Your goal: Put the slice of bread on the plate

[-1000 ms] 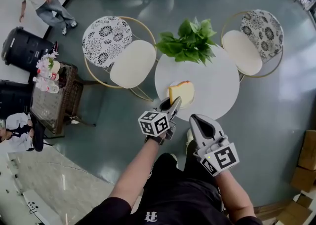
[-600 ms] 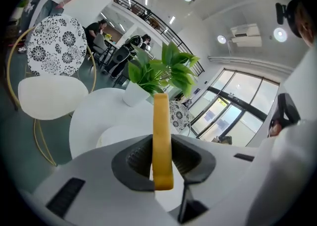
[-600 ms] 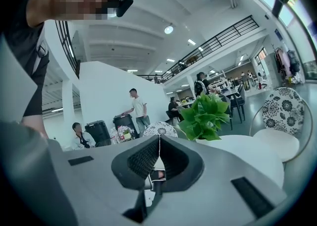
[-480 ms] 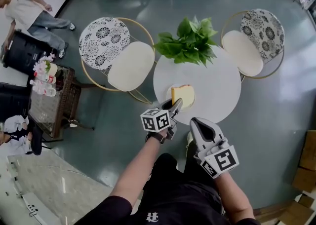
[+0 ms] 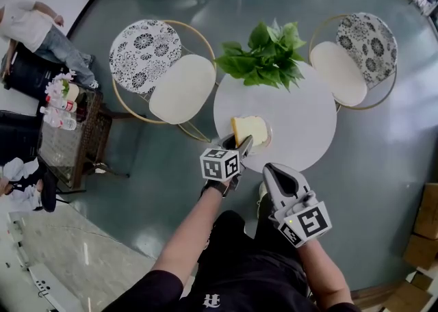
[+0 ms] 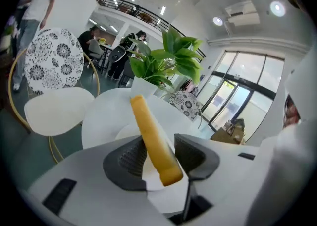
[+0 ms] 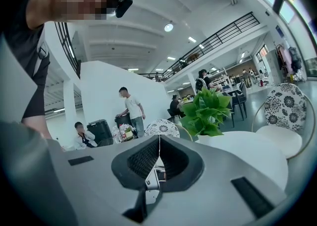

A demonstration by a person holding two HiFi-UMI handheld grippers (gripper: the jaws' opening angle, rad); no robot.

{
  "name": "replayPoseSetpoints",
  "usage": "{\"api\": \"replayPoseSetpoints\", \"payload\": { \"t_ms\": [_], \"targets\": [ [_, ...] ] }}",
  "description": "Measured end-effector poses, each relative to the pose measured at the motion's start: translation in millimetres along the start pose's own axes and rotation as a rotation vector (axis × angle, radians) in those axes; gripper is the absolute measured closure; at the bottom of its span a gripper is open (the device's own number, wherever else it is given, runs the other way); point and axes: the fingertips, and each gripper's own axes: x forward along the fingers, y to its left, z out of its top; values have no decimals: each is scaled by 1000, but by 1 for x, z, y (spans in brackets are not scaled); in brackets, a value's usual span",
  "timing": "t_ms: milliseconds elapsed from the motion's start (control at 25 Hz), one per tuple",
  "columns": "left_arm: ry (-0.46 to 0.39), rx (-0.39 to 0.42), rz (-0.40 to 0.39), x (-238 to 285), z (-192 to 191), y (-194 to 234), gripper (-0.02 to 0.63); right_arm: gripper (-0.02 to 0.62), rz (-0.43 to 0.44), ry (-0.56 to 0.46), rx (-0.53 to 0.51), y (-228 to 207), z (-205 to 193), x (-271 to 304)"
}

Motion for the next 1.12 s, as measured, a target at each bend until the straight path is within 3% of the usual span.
{"api": "replayPoseSetpoints", "payload": {
  "t_ms": [240, 560, 840, 1120],
  "targets": [
    [74, 191, 71, 3, -14, 6, 336, 589, 10, 7, 1, 2, -5, 0],
    [293, 389, 76, 3, -53, 14, 212, 589, 23, 8, 13, 5, -9, 0],
    [436, 588, 99, 4, -62, 17, 202, 589, 27, 10, 20, 7, -13, -2],
    [506, 615, 136, -12, -62, 21, 202, 589, 36, 11, 33, 9, -12, 0]
  ]
}}
